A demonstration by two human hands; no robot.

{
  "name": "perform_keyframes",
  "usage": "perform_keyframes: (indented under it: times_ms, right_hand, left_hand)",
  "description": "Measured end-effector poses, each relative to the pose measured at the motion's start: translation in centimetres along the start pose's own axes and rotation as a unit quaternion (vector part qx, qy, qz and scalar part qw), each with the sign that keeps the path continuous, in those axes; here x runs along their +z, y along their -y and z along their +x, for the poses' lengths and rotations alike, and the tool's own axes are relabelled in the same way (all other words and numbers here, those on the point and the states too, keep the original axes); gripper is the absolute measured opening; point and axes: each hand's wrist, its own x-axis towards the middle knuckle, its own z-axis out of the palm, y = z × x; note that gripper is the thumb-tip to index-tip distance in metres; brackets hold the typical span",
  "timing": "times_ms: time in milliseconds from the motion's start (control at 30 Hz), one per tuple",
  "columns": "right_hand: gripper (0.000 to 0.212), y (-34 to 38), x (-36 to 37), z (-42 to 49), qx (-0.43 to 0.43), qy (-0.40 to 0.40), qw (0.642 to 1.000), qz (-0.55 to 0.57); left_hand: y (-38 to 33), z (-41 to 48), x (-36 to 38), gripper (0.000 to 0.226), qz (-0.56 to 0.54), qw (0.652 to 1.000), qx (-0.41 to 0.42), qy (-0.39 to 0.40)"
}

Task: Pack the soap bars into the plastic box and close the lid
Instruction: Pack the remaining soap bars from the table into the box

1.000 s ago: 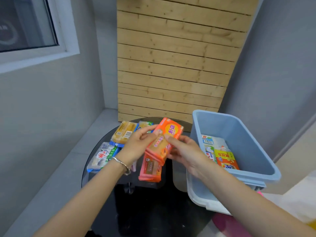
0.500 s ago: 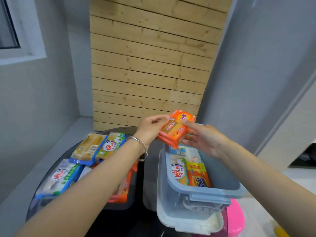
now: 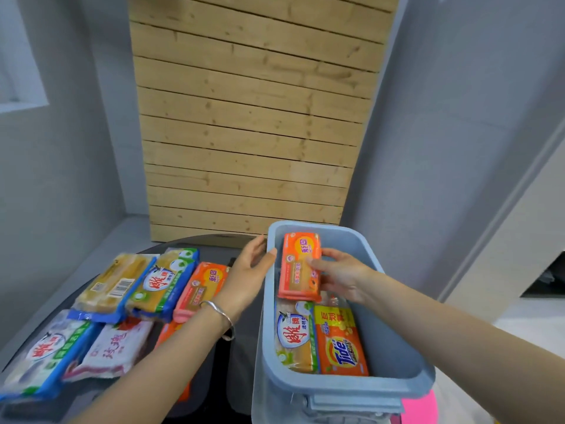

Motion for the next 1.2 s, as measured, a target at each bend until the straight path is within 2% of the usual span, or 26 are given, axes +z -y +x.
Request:
perform_keyframes:
  times_ms: [200, 433, 500, 633, 733, 900, 1033, 1133, 1200]
  right_hand:
    - [0.046, -0.7, 0.0, 1.1, 0.027, 0.018, 0.999, 0.012]
    - [0.044, -1.2, 0.3, 1.2, 0.075, 0.046, 0.996, -0.013]
    - [0.040, -1.4, 0.4, 1.2, 0.071, 0.042, 0.996, -0.043]
    - [0.032, -1.8, 0.3, 1.0, 0.027, -0.023, 0.982, -0.184]
    - [0.024, -1.8, 0.3, 1.0, 0.022, -0.040, 0.974, -0.222]
    - [0.026, -0.9, 0.2, 0.0, 0.029, -0.037, 0.980, -0.195]
    - [0.035, 1.5, 1.0, -2.1, -0.083, -0.039, 0.982, -0.164]
    - [0.024, 3.7, 3.6, -4.4, -0.145, 0.032, 0.986, -0.070]
    - [0.025, 4.4, 6.6, -5.1, -0.144, 0.091, 0.985, -0.013]
  left_hand:
    - [0.4, -0.1, 0.4, 0.032, -0.051, 0.999, 0.003, 0.009]
    - [0.9, -0.1, 0.4, 0.029, -0.045, 0.999, -0.002, 0.015]
    - [0.9, -0.1, 0.3, 0.032, -0.040, 0.999, -0.007, 0.017]
    - [1.0, -0.1, 0.2, 0.034, -0.033, 0.999, -0.010, 0.022]
    - [1.1, -0.1, 0.2, 0.035, -0.033, 0.999, -0.008, 0.016]
    - [0.7, -0.3, 0.0, 0.041, -0.012, 1.000, -0.002, 0.017]
    - [0.2, -0.2, -2.7, 0.044, 0.057, 0.998, 0.024, -0.018]
    - [0.3, -0.4, -7.0, 0.039, 0.132, 0.986, 0.080, -0.067]
    - [0.7, -0.8, -10.3, 0.040, 0.208, 0.969, 0.100, -0.086]
